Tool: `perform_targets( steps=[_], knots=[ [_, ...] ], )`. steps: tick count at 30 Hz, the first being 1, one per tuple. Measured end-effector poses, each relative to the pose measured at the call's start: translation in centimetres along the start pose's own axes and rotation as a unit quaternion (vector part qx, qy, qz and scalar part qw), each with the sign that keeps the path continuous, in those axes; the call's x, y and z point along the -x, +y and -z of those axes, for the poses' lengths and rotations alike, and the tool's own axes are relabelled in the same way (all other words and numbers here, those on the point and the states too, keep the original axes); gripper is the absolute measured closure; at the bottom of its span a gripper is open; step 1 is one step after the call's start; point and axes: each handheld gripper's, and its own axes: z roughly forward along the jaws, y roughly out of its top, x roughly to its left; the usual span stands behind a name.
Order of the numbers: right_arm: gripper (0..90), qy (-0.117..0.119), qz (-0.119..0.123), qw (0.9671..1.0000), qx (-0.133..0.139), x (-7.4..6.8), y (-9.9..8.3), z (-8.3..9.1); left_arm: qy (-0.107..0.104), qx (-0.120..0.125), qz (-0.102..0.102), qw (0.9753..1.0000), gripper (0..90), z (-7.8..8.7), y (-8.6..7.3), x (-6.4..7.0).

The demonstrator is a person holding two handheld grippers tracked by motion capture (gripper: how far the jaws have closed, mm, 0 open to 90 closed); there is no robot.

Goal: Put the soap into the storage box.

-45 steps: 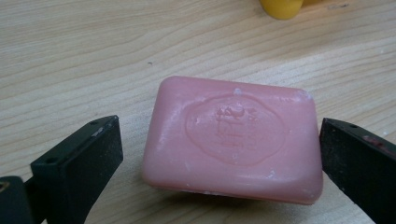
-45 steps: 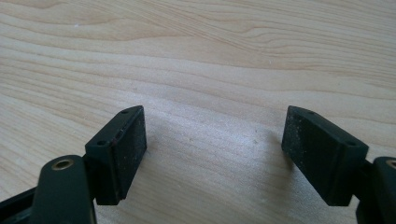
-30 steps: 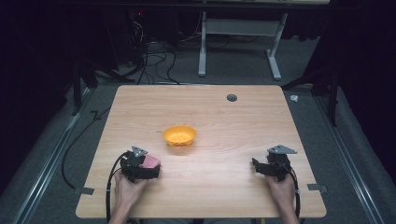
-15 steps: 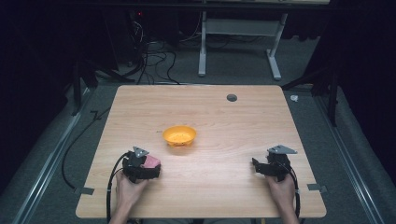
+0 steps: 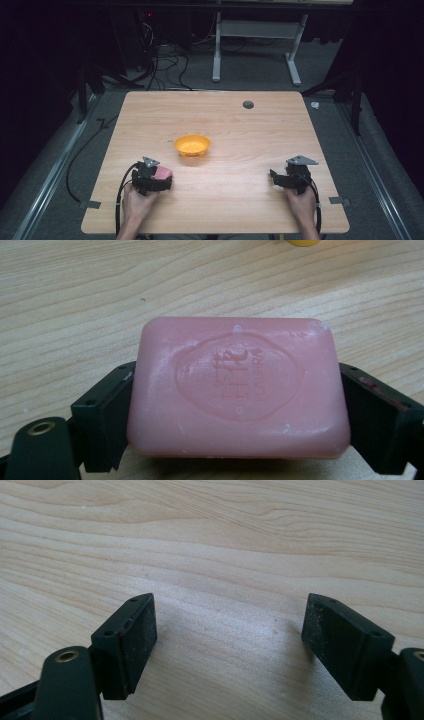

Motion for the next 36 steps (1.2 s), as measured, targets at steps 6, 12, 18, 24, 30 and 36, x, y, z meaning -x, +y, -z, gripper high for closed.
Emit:
perform_targets(
  steps=[6, 12, 18, 24, 30, 36],
  knots=[
    [22.6, 0.0, 0.0, 1.0, 0.0, 0.0, 0.0, 0.0, 0.003, -0.003, 0.005, 1.0, 13.4, 0.0, 0.1, 0.0],
    [22.6, 0.0, 0.0, 1.0, 0.0, 0.0, 0.0, 0.0, 0.008, 0.003, 0.02, 0.9998, 13.4, 0.5, 0.1, -0.4],
    [22.6, 0.0, 0.0, 1.0, 0.0, 0.0, 0.0, 0.0, 0.006, 0.002, 0.023, 0.9997, 13.4, 1.1, 0.4, -0.6],
    [22.6, 0.0, 0.0, 1.0, 0.0, 0.0, 0.0, 0.0, -0.003, 0.013, 0.022, 0.9997, 13.4, 2.3, 1.5, 0.0],
    [22.6, 0.001, 0.0, 1.0, 0.0, 0.0, 0.0, 0.0, -0.013, 0.027, 0.018, 0.9994, 13.4, 3.9, 2.9, 0.8],
    [22.5, 0.001, 0.0, 1.0, 0.0, 0.0, 0.0, 0.0, -0.029, 0.037, 0.017, 0.9988, 13.4, 5.2, 4.5, 1.6]
  ],
)
